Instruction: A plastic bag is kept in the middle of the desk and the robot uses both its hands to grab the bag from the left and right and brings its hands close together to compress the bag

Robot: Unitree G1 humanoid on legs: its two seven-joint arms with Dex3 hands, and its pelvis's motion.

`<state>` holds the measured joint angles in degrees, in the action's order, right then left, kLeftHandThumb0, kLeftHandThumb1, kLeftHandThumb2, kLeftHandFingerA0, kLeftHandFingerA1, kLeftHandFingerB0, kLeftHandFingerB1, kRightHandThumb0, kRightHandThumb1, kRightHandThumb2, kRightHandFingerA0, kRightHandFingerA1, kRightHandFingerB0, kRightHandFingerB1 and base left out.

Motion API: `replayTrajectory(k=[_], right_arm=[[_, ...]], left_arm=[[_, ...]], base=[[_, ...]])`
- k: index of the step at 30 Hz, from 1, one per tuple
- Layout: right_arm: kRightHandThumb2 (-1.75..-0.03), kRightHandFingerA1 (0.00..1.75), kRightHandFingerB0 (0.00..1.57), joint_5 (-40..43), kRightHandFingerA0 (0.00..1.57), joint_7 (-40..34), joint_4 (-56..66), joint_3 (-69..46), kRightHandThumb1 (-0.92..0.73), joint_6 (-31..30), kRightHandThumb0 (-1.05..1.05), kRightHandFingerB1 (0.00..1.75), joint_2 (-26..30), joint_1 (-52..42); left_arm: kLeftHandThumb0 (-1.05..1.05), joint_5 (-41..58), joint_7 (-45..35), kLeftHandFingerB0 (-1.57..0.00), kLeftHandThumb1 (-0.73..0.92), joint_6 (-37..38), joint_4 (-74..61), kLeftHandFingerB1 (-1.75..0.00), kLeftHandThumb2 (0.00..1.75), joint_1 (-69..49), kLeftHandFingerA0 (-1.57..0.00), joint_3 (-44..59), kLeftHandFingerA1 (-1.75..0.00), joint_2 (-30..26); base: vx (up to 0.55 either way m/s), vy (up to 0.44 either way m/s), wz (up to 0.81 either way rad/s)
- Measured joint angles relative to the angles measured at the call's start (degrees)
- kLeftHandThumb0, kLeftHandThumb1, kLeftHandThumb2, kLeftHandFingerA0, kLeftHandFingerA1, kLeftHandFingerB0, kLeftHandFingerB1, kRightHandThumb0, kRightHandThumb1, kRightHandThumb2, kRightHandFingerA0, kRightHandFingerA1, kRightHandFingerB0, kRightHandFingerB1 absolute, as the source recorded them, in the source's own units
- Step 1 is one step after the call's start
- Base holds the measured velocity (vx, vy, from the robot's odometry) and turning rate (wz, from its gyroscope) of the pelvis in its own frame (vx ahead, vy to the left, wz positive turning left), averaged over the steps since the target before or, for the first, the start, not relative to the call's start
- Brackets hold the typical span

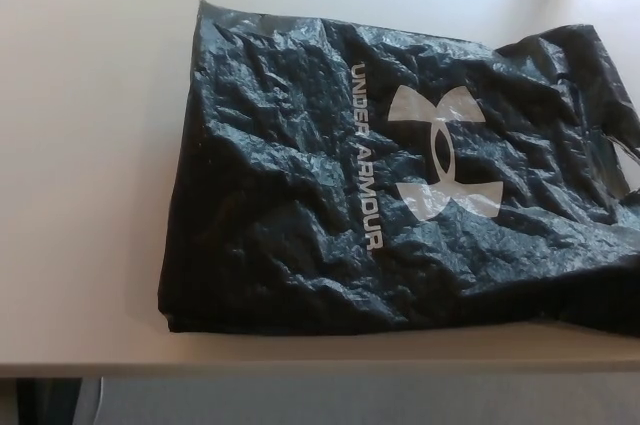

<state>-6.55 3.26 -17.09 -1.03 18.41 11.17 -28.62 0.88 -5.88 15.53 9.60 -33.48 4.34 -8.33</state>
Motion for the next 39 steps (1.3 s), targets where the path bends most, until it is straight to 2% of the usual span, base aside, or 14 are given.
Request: replayTrajectory(k=[9,11,12,13,15,18,20,22,23,28,29,33,39], right_arm=[[-0.59,0.72,0.75,1.2,0.89,0.4,9.0,-1.3,-0.67,8.2,-0.26,0.62,0.2,-5.4],[-0.59,0.72,0.76,3.0,0.92,0.7,14.7,-2.9,-0.67,10.0,-0.27,0.61,0.1,-7.4],[-0.63,0.74,0.68,3.7,0.77,0.9,16.5,-3.8,-0.77,10.5,-0.33,0.53,0.1,-7.7],[-0.59,0.73,0.80,4.5,0.95,1.0,18.3,-4.8,-0.66,11.0,-0.26,0.62,0.3,-7.7],[-0.59,0.73,0.78,6.2,0.94,1.1,22.8,-7.7,-0.66,11.3,-0.26,0.63,0.8,-6.5],[-0.59,0.75,0.79,8.6,0.95,1.1,27.6,-12.0,-0.66,10.6,-0.30,0.64,2.4,-1.2],[-0.59,0.74,0.79,9.9,0.96,1.1,29.0,-14.0,-0.66,10.0,-0.30,0.64,3.8,3.6],[-0.57,0.77,0.83,10.9,0.98,1.0,29.5,-15.5,-0.63,8.9,-0.33,0.66,5.2,9.4],[-0.58,0.78,0.82,11.1,1.00,1.0,29.6,-15.9,-0.64,8.4,-0.31,0.67,5.5,11.4],[-0.59,0.79,0.81,11.5,0.97,0.8,28.2,-16.6,-0.67,4.9,-0.32,0.66,7.1,25.1],[-0.59,0.74,0.79,11.5,0.95,0.8,27.3,-16.5,-0.67,4.3,-0.32,0.63,7.2,27.9],[-0.60,0.75,0.77,10.8,0.93,0.4,19.9,-15.4,-0.67,2.1,-0.34,0.62,7.2,37.7],[-0.58,0.74,0.79,9.5,0.93,-0.7,6.3,-13.3,-0.66,-0.2,-0.31,0.62,6.4,45.6]], left_arm=[[-0.30,4.1,-2.0,-0.79,0.67,5.3,-10.5,-0.82,0.61,-5.4,-0.81,1.9,-1.28,1.4],[-0.35,6.1,-2.9,-0.80,0.66,7.2,-14.6,-0.80,0.59,-6.6,-0.81,3.6,-1.25,1.7],[-0.46,6.7,-3.0,-0.69,0.72,7.7,-16.1,-0.76,0.65,-6.7,-0.69,4.4,-1.25,1.7],[-0.34,7.3,-3.1,-0.77,0.65,8.2,-17.7,-0.86,0.60,-6.7,-0.78,5.4,-1.27,1.7],[-0.35,9.0,-3.1,-0.77,0.65,8.6,-22.8,-0.87,0.60,-5.7,-0.78,8.0,-1.29,1.5],[-0.41,11.2,-2.7,-0.81,0.65,8.1,-29.4,-0.87,0.60,-1.0,-0.86,12.0,-1.24,-0.1],[-0.40,11.9,-2.2,-0.82,0.65,7.8,-31.5,-0.89,0.61,3.8,-0.86,14.3,-1.27,-1.9],[-0.44,12.6,-1.8,-0.82,0.62,7.1,-32.6,-0.92,0.63,9.6,-0.88,16.4,-1.26,-4.2],[-0.39,12.8,-1.6,-0.82,0.56,6.7,-32.7,-0.97,0.69,11.8,-0.91,16.9,-1.30,-5.0],[-0.36,13.4,-0.3,-0.77,0.61,3.6,-31.7,-1.01,0.72,25.8,-0.87,18.4,-1.38,-8.0],[-0.32,13.4,0.0,-0.75,0.60,3.0,-30.9,-1.02,0.74,28.7,-0.86,18.4,-1.40,-8.0],[-0.28,12.9,1.7,-0.75,0.60,0.8,-25.0,-1.01,0.75,39.0,-0.89,17.9,-1.37,-7.9],[-0.31,10.7,4.4,-0.78,0.66,-0.1,-12.3,-0.96,0.63,47.1,-0.88,16.1,-1.37,-6.4]], base=[[0.00,0.000,0.00],[0.00,0.000,0.00],[0.00,0.000,0.00],[0.00,0.000,0.00],[0.00,0.000,0.00],[0.00,0.000,0.00],[0.00,0.000,0.00],[0.00,0.000,0.00],[0.00,0.000,0.00],[0.00,0.000,0.00],[0.00,0.000,0.00],[0.00,0.000,0.00],[0.00,0.000,0.00]])
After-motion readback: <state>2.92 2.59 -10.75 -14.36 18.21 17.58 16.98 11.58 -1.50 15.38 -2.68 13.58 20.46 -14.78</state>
